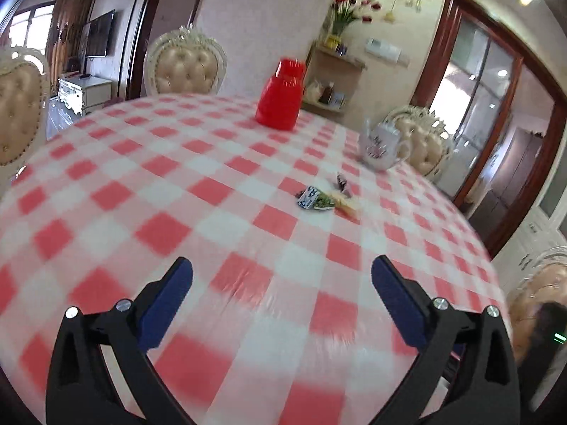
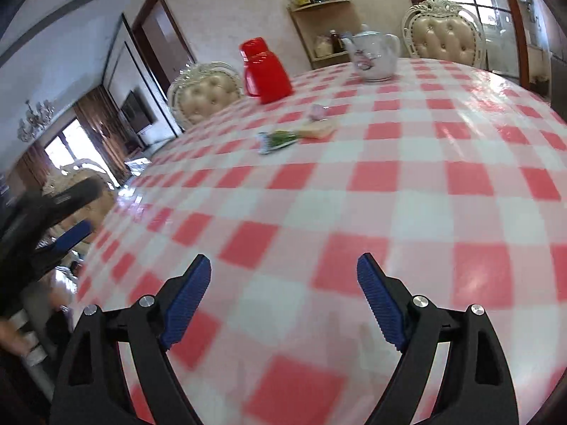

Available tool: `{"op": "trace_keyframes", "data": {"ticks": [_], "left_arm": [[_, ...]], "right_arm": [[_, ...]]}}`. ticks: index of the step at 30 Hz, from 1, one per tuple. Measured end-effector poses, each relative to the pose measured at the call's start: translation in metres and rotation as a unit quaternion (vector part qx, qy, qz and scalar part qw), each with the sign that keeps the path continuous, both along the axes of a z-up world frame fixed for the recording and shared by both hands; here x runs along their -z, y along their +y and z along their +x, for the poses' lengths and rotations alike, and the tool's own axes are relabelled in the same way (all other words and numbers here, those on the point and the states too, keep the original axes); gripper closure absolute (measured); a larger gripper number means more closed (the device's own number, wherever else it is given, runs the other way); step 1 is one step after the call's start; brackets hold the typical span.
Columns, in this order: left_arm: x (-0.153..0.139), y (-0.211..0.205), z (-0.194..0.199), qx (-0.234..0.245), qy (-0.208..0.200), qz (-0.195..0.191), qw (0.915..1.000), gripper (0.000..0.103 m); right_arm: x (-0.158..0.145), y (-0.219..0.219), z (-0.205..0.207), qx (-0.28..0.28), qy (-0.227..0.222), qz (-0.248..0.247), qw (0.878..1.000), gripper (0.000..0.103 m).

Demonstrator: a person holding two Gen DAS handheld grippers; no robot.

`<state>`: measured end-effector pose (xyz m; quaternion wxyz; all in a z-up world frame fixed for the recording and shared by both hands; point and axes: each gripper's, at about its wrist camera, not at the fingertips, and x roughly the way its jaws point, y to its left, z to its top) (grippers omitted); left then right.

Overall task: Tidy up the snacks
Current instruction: 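Grasp the blue-and-white candy with the left gripper while the right gripper grasps the pink wrapped bar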

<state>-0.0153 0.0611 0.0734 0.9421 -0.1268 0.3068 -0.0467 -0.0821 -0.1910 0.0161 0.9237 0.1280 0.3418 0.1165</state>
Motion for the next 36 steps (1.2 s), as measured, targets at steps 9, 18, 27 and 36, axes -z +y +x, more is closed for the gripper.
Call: {"op": "trace_keyframes", "data": {"ticks": [9,18,27,36], "left_arm": [[0.027,-0.027,0.123,-0.029,0.024,-0.038,0.9986,0.002],[0.044,-0.017,0.151,-0.013,-0.004,-0.062,0.998,0.002],[0.045,-0.004,0.155,0.001,0.006,-0.12,0.9928,0.002],[0.047,-0.013,0.156,0.025,0.019,-0.11,0.9935,0.002]], "right_arm": [[-0.001,-0.024,0.104,0.035,0.005,-0.037,0.999,0.025],[0.006,-0.015,0.23,0.056,0.026,-0.037,0.997,0.028],[0.021,0.032,0.35,0.056,0.07,-0.086,0.992,0.03],[0.017,0.03,0.335,0.047,0.077,-0.132,0.987,0.08]]}}
